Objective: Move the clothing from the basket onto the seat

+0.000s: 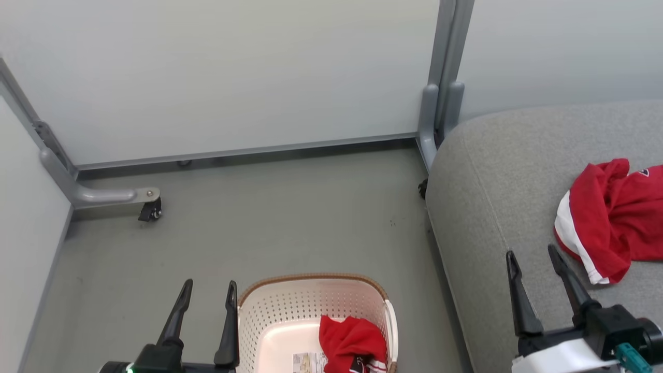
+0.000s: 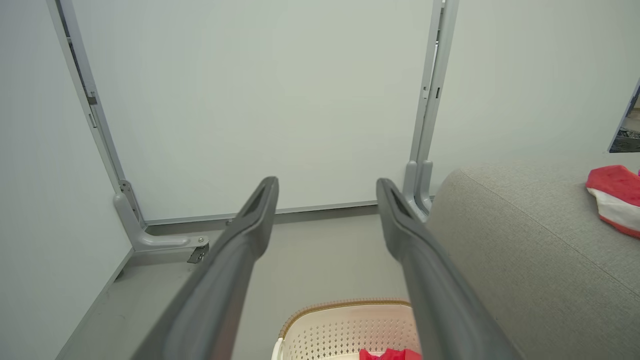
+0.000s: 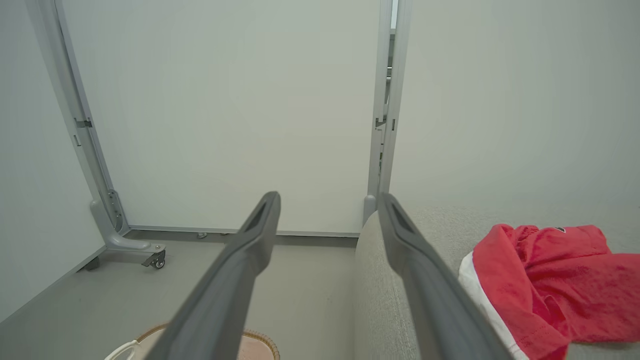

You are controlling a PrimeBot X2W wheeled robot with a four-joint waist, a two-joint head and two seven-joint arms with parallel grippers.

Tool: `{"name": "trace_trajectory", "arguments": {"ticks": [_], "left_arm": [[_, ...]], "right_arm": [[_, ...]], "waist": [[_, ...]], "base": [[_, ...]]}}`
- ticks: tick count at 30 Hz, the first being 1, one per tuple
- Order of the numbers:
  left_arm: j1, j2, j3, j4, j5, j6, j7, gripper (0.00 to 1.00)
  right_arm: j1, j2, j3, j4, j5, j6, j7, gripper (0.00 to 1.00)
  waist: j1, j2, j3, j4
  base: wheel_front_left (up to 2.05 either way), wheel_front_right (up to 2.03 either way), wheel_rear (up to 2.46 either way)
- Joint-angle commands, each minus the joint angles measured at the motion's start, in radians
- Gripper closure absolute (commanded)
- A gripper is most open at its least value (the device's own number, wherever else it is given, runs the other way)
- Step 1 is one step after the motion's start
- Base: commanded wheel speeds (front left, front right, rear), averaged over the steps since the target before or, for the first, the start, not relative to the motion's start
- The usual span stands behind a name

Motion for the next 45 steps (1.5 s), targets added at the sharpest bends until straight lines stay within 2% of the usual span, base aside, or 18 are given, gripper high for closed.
{"name": "trace_trajectory", "arguments": {"ticks": [1,9,24,38,42,45], "left_arm": [[0.018,0.001,0.002,0.007,0.009,-0.007,0.0,0.0],[0.036,0.0,-0.012,0.007,0.023,-0.015,0.0,0.0],[0.033,0.0,-0.022,0.015,0.008,-0.003,0.0,0.0],[0.029,0.0,-0.033,0.019,0.043,0.007,0.0,0.0],[0.014,0.0,-0.033,0.036,0.027,0.003,0.0,0.0],[-0.008,0.0,-0.044,0.055,0.02,-0.018,0.0,0.0]], "right_arm": [[0.026,0.002,0.0,-0.002,-0.006,-0.001,-0.003,0.0],[0.055,0.009,0.018,-0.003,-0.009,-0.001,-0.003,0.0],[0.059,0.011,0.017,0.002,-0.004,-0.001,-0.003,0.0],[0.056,0.011,0.025,0.006,0.0,-0.001,-0.003,0.0],[0.041,0.011,0.025,-0.002,-0.006,-0.001,-0.003,0.0],[0.027,0.011,0.018,-0.01,-0.003,-0.001,-0.003,0.0]], "waist": [[0.0001,0.0,-0.022,0.013],[0.0001,0.0,-0.027,-0.008],[0.0001,0.0,-0.038,-0.017],[0.0001,0.0,-0.015,-0.023],[0.0001,0.0,0.007,-0.029],[0.0001,0.0,0.032,-0.037]], "base": [[0.0,0.0,0.0],[0.0,0.0,0.0],[0.0,0.0,0.0],[0.0,0.0,0.0],[0.0,0.0,0.0],[0.0,0.0,0.0]]}}
